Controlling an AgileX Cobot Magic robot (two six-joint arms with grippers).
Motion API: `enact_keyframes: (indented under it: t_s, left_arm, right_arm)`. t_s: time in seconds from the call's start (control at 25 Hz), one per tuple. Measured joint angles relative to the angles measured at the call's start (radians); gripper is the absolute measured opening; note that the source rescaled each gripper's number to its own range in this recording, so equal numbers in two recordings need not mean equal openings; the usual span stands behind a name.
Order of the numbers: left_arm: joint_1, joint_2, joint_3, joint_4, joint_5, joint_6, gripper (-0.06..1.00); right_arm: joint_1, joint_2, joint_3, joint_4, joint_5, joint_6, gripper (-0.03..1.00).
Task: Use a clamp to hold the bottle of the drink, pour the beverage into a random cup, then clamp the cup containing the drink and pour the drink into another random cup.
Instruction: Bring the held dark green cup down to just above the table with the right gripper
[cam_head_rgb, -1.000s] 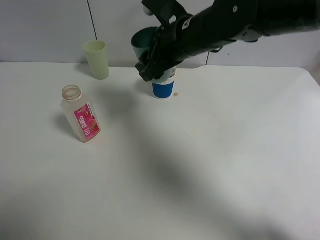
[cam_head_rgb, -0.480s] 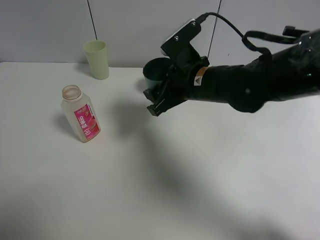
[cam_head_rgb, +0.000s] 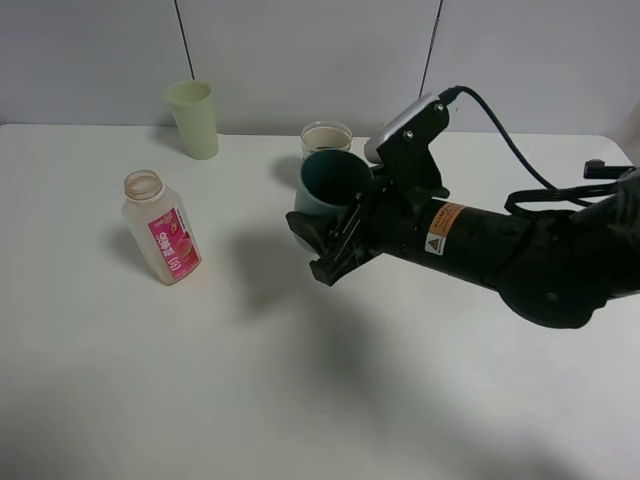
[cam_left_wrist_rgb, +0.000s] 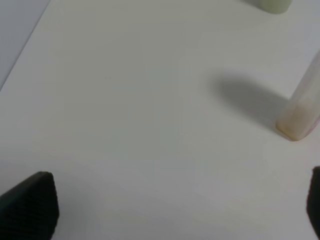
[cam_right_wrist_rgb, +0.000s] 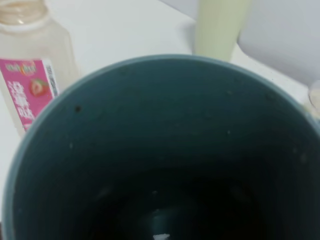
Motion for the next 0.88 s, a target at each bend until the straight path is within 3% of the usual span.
enact_keyframes:
  t_s: [0.56,0.88]
  left_arm:
    - [0.000,0.000,0.000,0.000,0.000,0.000,1.00]
    - [0.000,0.000,0.000,0.000,0.000,0.000,1.00]
  right_arm:
    - [0.000,0.104,0.054,0.077,-0.053,0.043,0.00]
    - [0.000,0.189,0.054,0.126,-0.068,-0.027,0.00]
